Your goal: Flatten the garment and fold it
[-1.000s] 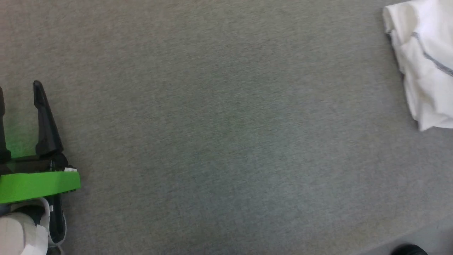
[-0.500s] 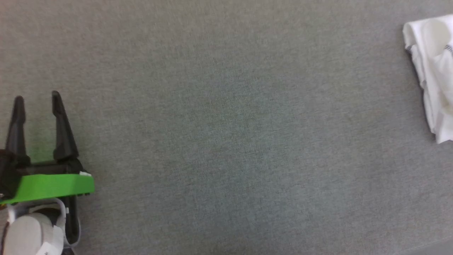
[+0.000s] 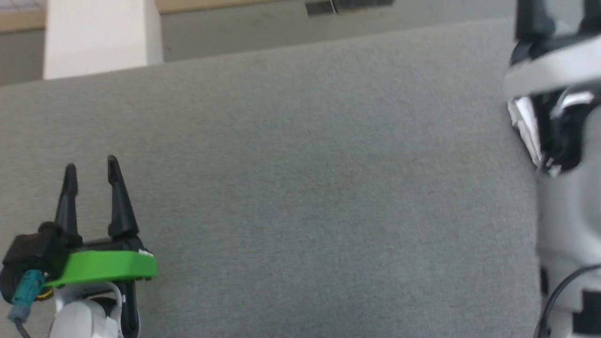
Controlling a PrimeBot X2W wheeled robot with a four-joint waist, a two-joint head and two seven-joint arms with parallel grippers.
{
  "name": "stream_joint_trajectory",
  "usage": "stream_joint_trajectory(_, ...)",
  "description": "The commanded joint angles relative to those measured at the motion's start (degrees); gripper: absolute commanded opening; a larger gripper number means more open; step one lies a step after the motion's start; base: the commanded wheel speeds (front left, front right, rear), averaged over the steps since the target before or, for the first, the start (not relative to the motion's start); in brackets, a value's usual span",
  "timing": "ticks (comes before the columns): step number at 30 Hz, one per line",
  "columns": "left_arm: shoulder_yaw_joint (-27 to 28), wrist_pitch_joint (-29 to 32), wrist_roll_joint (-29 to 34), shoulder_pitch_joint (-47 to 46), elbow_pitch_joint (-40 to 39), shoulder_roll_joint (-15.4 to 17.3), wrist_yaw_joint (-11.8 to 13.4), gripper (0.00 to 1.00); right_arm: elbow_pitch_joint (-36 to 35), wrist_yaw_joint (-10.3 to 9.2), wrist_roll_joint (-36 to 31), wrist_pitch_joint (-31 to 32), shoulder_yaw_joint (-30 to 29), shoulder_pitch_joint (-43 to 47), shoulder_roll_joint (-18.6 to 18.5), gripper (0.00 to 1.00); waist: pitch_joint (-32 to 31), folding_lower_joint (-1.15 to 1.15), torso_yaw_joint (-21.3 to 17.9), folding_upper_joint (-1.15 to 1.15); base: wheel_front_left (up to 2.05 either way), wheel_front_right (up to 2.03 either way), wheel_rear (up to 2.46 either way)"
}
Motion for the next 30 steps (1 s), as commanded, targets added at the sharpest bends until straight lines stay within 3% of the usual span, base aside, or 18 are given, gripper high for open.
stream_joint_trajectory(1,-0.2,-0.6,-0.3,0.8,0.4,-0.2,0.1,1.0,-1.0,-0.1,-0.5,-2.0,0.8,2.8,0.6,1.0,-5.8,0.0,4.9,0.0,0.0,0.0,0.0)
stream_joint_trajectory(6,-0.9,-1.2,0.4,0.9,1.4,-0.8,0.5,1.0,-2.6,-0.1,1.2,-9.5,2.6,11.9,1.6,1.0,-8.5,0.0,7.8,0.0,0.0,0.0,0.0)
stream_joint_trajectory(10,-1.3,-1.4,0.6,0.6,2.4,-1.4,0.9,1.0,-1.9,-0.1,3.6,-11.9,3.0,17.9,1.7,1.0,-9.7,0.0,9.3,0.0,0.0,0.0,0.0)
stream_joint_trajectory(30,-8.3,-1.7,4.3,0.1,13.1,-2.5,-0.1,1.0,-1.2,-0.1,1.3,-12.7,0.8,39.0,1.7,1.0,-11.0,0.0,11.9,0.0,0.0,0.0,0.0)
